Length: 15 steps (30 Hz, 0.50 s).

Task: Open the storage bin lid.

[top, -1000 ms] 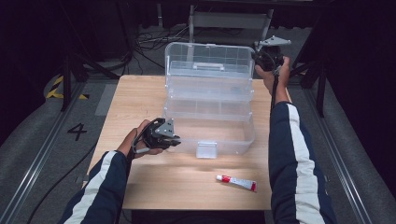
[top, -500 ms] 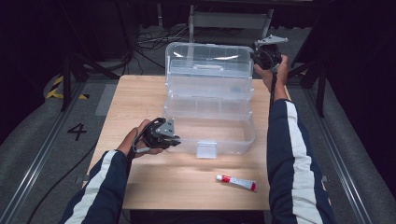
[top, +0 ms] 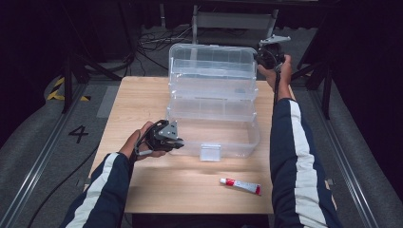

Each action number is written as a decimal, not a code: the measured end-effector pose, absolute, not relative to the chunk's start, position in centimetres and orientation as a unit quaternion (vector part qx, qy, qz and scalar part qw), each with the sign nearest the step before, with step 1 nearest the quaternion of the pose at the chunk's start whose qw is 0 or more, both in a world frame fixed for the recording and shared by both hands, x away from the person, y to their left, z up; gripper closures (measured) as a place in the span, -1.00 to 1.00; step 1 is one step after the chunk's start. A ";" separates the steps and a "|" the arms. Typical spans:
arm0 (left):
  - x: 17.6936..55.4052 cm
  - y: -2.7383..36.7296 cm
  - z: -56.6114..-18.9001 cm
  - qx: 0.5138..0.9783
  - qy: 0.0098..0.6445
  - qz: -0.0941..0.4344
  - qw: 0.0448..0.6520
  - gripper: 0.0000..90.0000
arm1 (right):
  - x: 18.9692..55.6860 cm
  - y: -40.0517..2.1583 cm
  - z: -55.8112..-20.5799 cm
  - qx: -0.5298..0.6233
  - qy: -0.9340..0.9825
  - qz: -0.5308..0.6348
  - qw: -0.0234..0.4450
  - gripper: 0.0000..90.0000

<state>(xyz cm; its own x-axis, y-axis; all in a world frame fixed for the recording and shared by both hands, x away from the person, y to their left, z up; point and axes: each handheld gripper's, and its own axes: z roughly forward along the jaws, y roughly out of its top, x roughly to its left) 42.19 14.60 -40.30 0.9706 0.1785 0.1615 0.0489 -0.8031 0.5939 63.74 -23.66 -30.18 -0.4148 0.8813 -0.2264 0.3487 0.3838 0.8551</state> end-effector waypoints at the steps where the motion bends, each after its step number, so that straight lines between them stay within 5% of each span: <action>1: 42.2 14.6 -40.3 0.944 0.060 0.106 0.308 0.78 | 63.9 -23.6 -30.2 0.409 0.753 0.374 0.353 0.85; 15: 42.3 14.7 -40.4 0.942 0.061 0.101 0.314 0.78 | 64.4 -23.3 -30.6 0.409 0.760 0.357 0.357 0.82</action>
